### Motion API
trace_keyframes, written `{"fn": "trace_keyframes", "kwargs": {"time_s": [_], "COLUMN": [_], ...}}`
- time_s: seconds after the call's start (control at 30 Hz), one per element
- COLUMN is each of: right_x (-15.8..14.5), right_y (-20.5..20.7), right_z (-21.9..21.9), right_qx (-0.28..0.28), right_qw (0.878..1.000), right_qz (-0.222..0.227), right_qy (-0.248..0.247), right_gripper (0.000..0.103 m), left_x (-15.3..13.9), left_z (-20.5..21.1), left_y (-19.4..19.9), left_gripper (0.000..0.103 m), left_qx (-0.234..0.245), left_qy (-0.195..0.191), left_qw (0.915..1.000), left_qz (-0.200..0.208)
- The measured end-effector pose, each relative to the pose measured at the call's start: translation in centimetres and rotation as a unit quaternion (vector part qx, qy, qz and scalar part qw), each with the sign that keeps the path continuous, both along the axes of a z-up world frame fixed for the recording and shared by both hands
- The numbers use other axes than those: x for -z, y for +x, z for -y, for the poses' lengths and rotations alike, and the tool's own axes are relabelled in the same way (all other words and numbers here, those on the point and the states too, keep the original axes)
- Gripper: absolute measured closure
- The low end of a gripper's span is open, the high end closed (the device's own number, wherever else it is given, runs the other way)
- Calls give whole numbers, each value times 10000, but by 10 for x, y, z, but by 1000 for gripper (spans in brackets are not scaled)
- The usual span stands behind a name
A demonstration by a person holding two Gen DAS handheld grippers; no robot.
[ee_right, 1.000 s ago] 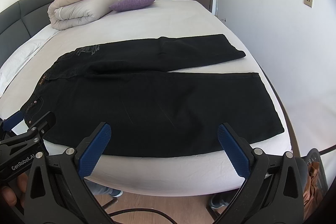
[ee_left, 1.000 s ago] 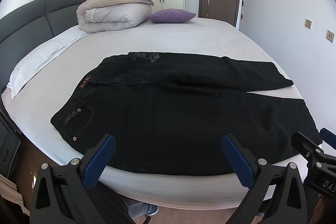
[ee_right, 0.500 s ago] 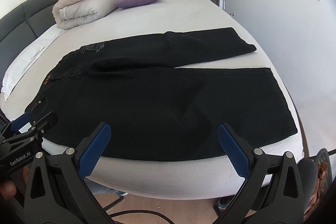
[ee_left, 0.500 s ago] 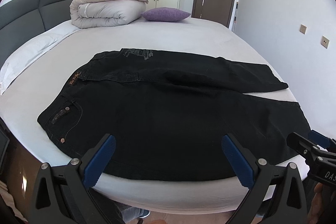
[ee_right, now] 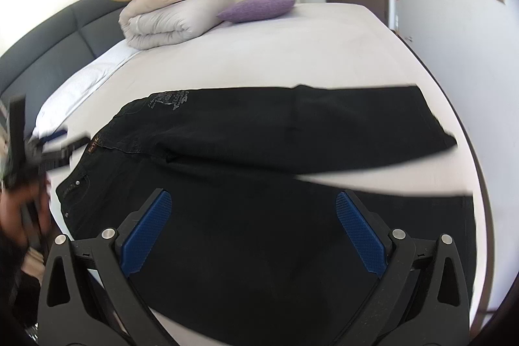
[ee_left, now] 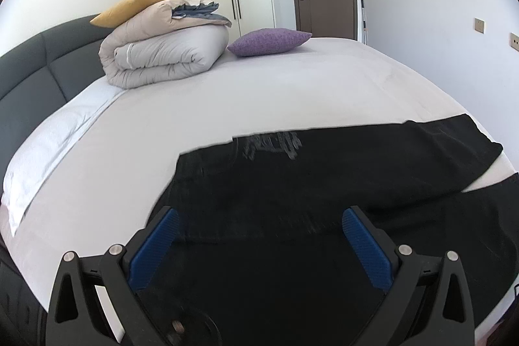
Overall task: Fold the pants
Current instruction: 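Reach the left tool to the jeans waistband and grasp it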
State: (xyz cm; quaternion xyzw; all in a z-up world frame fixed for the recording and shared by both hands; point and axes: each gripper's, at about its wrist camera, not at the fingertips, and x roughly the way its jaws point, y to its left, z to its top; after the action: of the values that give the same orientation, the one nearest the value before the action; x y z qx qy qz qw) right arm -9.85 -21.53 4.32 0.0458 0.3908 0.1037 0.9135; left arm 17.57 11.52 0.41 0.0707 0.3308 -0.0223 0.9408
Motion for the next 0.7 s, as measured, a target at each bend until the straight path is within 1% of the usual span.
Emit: {"fn": "trace_keyframes", "kwargs": {"time_s": [0.07,0.1,0.13,0.17,0.2,0.27,0.3,0.37,0.4,0.43,0.47,0.53,0.57,0.63,0.7], "right_x": [-4,-5,-7,-8,-9,-9,-7,-3,0,4,8,16,19,26,34], "right_y": [27,40,52,62,75,95,105,119,126,130,136,148,152,157,159], "right_z": [5,8,11,13,17,22,24,27,28,28,28,28,28,27,22], "right_qx": [-251,-366,-464,-575,-712,-910,-1058,-1369,-1511,-1619,-1724,-1901,-1943,-2022,-2110], "right_qw": [9996,9992,9987,9980,9971,9953,9938,9901,9880,9862,9843,9808,9800,9784,9763], "right_qz": [42,62,69,73,53,7,-42,-140,-177,-203,-237,-300,-334,-412,-484], "right_qy": [-118,-168,-217,-246,-267,-332,-337,-267,-266,-275,-289,-301,-271,-132,-27], "right_gripper": [0,0,4,11,13,21,23,29,30,31,31,31,31,31,31], "left_x": [-6,-6,-4,0,6,23,34,49,56,63,66,72,74,79,84], "left_z": [-12,-17,-20,-23,-23,-21,-19,-22,-24,-26,-27,-26,-27,-28,-36], "left_y": [42,64,86,109,130,166,181,204,214,226,233,246,251,259,266], "left_gripper": [0,2,5,14,24,32,35,37,37,37,37,37,37,37,37], "left_qx": [168,372,577,764,957,1398,1618,1907,1968,2050,2116,2189,2241,2226,2219], "left_qy": [132,147,205,321,447,610,766,1084,1143,1051,1021,1139,1100,1193,1002], "left_qw": [9997,9991,9976,9950,9913,9787,9700,9563,9512,9452,9416,9371,9345,9343,9331], "left_qz": [-75,-167,-327,-554,-788,-1377,-1644,-1932,-2081,-2312,-2414,-2471,-2536,-2515,-2646]}}
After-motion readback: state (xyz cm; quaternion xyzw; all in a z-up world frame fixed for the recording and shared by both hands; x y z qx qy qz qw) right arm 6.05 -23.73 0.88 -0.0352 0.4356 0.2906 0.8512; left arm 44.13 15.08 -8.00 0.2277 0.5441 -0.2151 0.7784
